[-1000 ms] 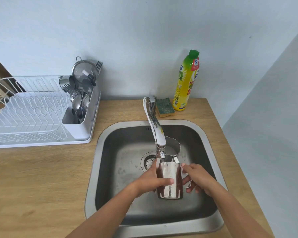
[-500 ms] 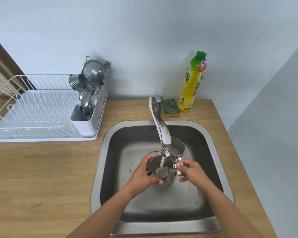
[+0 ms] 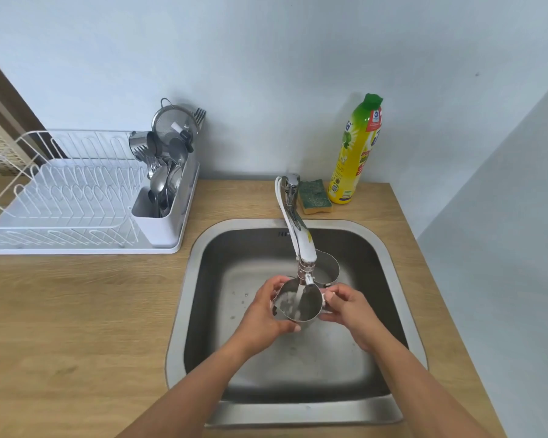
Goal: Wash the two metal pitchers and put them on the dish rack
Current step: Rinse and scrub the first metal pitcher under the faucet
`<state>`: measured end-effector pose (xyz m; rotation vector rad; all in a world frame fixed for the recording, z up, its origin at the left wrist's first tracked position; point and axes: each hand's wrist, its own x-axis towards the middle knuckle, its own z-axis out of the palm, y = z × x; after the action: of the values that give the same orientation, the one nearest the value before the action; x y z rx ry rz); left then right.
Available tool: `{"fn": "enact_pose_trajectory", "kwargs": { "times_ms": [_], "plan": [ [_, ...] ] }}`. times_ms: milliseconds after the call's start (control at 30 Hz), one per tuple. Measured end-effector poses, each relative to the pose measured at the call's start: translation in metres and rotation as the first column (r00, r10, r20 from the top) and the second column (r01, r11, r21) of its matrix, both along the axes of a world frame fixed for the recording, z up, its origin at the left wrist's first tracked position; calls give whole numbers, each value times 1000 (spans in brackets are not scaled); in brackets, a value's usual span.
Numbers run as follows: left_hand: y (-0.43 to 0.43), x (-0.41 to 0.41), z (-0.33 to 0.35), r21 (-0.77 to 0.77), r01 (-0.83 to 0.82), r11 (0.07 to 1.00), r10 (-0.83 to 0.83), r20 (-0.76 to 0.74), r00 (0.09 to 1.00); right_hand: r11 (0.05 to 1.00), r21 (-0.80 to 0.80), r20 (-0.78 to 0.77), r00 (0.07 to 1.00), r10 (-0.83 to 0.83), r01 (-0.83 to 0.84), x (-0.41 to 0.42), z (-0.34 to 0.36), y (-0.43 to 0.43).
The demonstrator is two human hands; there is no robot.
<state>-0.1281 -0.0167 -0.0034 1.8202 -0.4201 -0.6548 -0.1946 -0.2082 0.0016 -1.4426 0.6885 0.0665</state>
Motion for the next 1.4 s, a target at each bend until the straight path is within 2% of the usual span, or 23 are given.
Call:
{"fn": "enact_pose_trajectory", "kwargs": {
  "times_ms": [67,200,400,533,667,833,967,1100,1233,1400],
  "plan": [
    [2,5,0,-22,-9,1000,10,12,1000,999,33,21,1000,-6,6,2,-3,5],
    [12,7,-5,4,75,997,-75,-20,997,990,0,-50,989,138,-138,-4,-2,1],
    [0,-2,-3,-30,88,996,-90,-85,992,1000,-5,-45,999,21,-21,-8,-10,-2],
    [7,2,-7,6,125,992,-123,-113,986,994,14,-81,991,108,-107,-13,-11,-3],
    [1,-2,-7,1,79,997,-78,-134,988,995,-66,-85,994,64,-70,-12,-12,-7],
    [7,4,-5,36,120,992,-114,-139,984,987,-61,-90,986,141,-146,-13,-6,-4],
    [-1,5,2,14,107,994,-104,-134,985,993,-91,-79,995,64,-71,-13,-2,-8],
    [3,8,4,-9,122,993,-122,-155,980,991,-68,-70,992,106,-111,-14,0,-9],
    [-2,6,4,-5,107,994,-107,-163,981,994,-99,-70,997,36,-43,-13,-1,-11],
    [1,8,1,11,115,993,-110,-201,973,993,-62,-109,990,94,-101,-15,1,-10]
  ]
}}
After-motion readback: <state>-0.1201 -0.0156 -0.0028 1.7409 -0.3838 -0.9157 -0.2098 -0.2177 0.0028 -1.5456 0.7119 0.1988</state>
